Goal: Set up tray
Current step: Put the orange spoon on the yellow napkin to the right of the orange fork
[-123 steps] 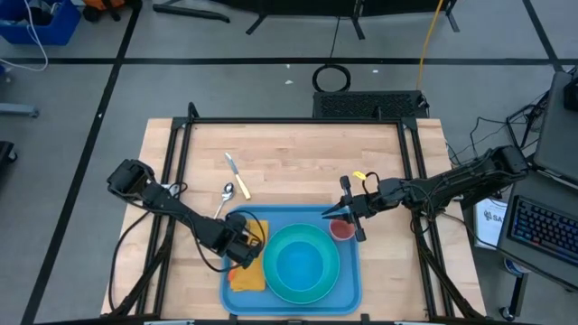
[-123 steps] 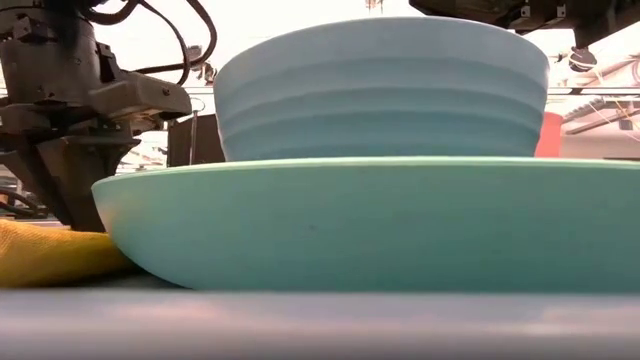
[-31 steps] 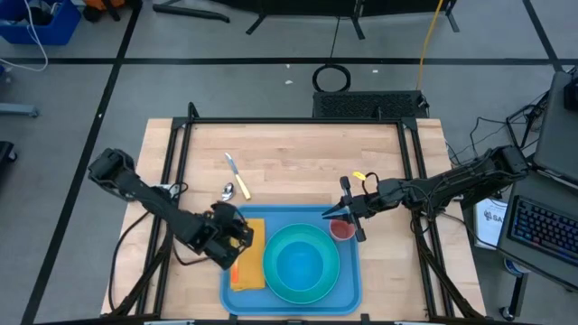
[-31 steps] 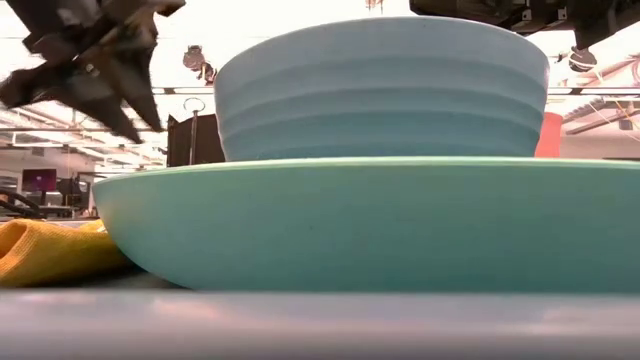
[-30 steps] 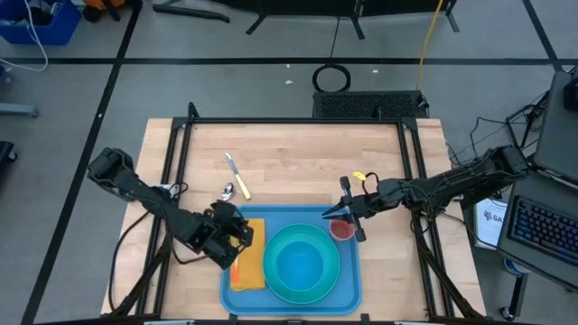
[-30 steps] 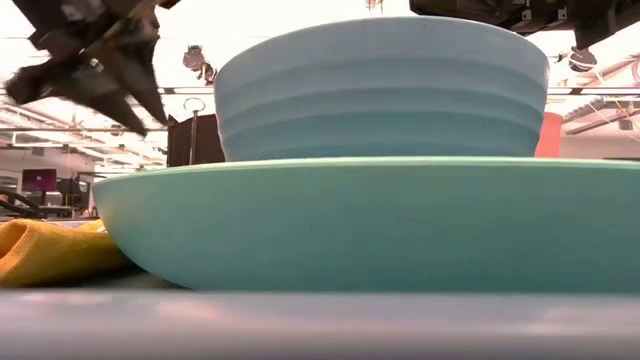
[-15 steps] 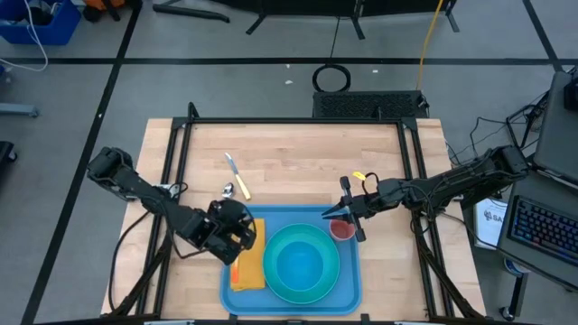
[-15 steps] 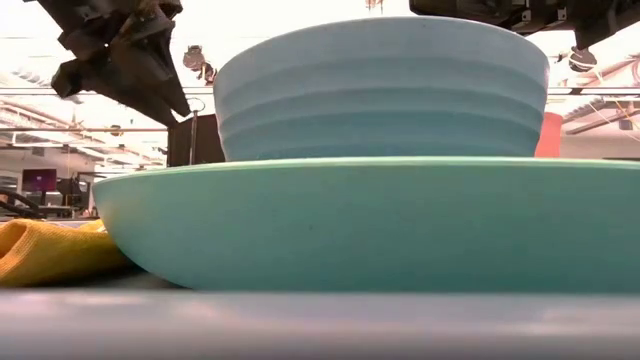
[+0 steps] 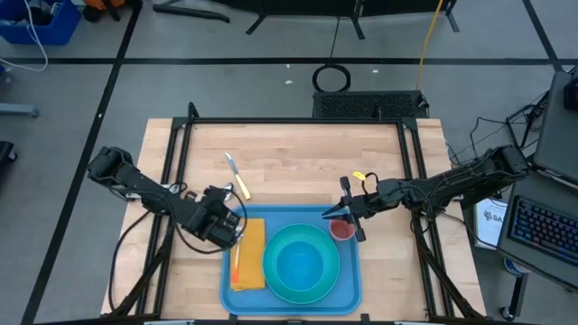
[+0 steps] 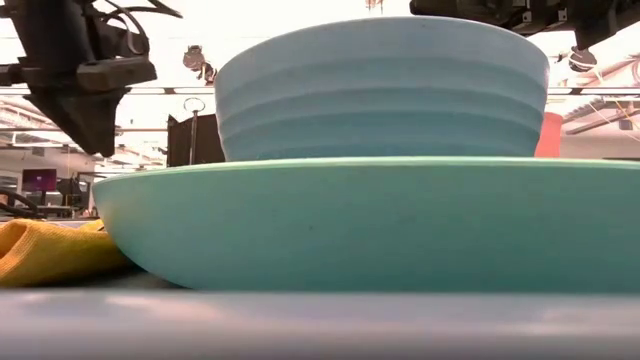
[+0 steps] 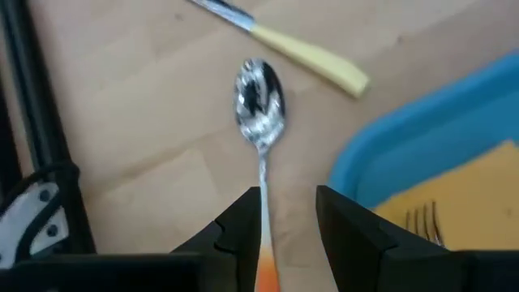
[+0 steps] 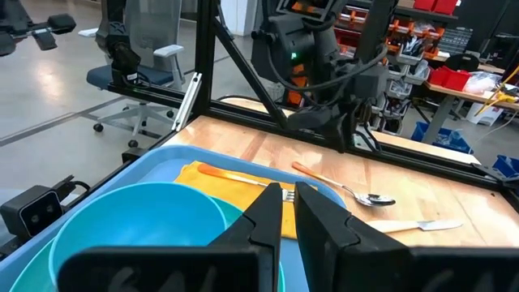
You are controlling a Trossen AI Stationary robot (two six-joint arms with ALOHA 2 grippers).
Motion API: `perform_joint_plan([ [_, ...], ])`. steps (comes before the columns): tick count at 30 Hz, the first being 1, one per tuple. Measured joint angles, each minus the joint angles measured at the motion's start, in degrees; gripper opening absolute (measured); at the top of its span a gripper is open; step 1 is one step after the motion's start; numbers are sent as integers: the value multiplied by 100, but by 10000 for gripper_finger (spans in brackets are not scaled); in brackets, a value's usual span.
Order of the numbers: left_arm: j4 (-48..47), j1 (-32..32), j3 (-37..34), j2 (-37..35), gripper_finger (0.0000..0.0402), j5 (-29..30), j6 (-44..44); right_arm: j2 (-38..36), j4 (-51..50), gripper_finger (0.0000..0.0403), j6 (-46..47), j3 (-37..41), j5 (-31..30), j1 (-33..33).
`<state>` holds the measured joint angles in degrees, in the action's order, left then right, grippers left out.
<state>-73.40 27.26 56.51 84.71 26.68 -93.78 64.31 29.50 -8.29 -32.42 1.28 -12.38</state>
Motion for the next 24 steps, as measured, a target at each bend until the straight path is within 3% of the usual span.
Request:
perform_joint_plan([
  [10,56,-316,-528,2,124,-526,349,2,-25,29,6,0,-2,2],
  [24,1287,-488,-1249,2,124,-782,878,0,-61,29,4,0,-2,1],
])
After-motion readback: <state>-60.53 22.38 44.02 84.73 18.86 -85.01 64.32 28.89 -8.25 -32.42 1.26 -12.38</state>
